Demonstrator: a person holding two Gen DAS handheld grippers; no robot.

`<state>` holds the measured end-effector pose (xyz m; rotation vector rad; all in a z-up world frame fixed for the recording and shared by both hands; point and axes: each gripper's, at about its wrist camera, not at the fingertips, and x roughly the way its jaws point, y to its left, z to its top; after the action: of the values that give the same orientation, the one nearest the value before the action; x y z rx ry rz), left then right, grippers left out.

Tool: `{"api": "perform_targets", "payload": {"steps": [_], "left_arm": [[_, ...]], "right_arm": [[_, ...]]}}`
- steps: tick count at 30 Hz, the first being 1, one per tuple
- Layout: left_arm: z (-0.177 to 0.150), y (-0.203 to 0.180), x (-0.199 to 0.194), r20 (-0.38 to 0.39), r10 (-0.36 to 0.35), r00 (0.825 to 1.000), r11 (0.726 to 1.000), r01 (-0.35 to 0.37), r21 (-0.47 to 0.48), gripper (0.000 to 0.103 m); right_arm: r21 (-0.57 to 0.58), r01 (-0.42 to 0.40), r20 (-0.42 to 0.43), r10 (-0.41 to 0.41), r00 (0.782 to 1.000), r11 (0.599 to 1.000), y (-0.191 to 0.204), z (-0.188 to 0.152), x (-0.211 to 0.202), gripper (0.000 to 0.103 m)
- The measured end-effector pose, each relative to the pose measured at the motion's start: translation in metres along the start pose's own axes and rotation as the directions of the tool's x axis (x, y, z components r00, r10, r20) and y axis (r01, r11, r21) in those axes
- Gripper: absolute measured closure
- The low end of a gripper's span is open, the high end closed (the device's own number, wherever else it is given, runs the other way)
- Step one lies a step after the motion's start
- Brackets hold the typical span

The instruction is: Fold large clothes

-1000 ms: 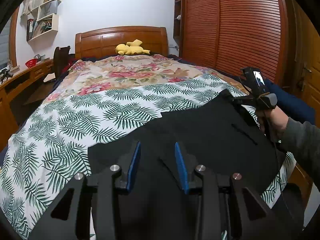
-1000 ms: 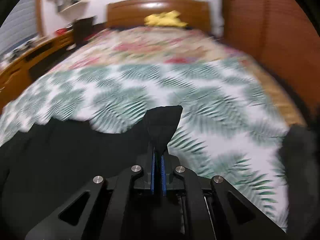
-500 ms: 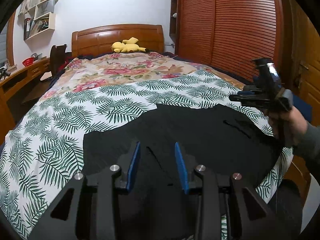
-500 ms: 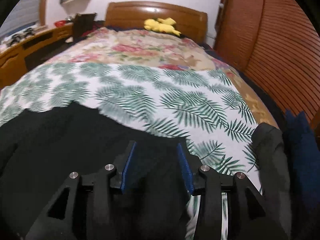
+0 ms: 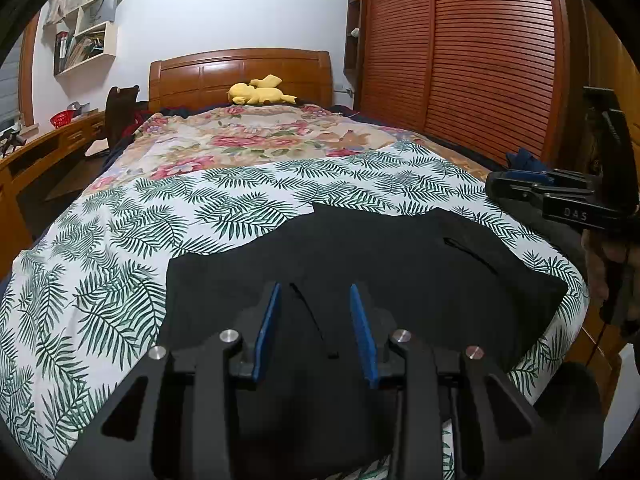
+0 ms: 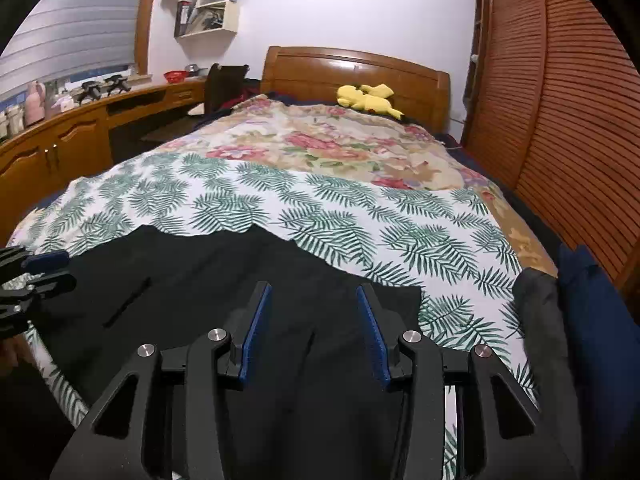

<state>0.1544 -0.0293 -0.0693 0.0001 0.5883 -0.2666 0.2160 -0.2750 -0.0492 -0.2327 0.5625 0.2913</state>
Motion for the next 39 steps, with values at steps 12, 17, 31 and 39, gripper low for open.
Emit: {"api": "perform_targets", "payload": {"steps": [12, 17, 31, 39], "left_arm": [[-0.016, -0.002, -0.013, -0.015, -0.003, 1.0, 1.0, 0.003, 0.001, 0.069], [-0.03, -0.007, -0.026, -0.022, 0.02, 1.0, 1.0, -0.019, 0.008, 0.069], [-0.072, 0.015, -0.044, -0.054, 0.098, 0.994, 0.992, -0.102, -0.076, 0.068], [-0.081, 0.052, -0.057, -0.077, 0.171, 0.982, 0.978, -0.179, -0.104, 0.068]], "right_arm": [[0.025, -0.062, -0.07, 0.064, 0.995, 0.998, 0.007, -0.034, 0.002, 0.05], [0.028, -0.172, -0.133, 0.174, 0.976, 0.985, 0.022, -0.066, 0.012, 0.05], [-0.018, -0.281, -0.229, 0.27, 0.935, 0.959, 0.082, -0.109, 0.048, 0.049], [-0.017, -0.276, -0.203, 0.267, 0.942, 0.961, 0.079, -0.09, 0.035, 0.05]]}}
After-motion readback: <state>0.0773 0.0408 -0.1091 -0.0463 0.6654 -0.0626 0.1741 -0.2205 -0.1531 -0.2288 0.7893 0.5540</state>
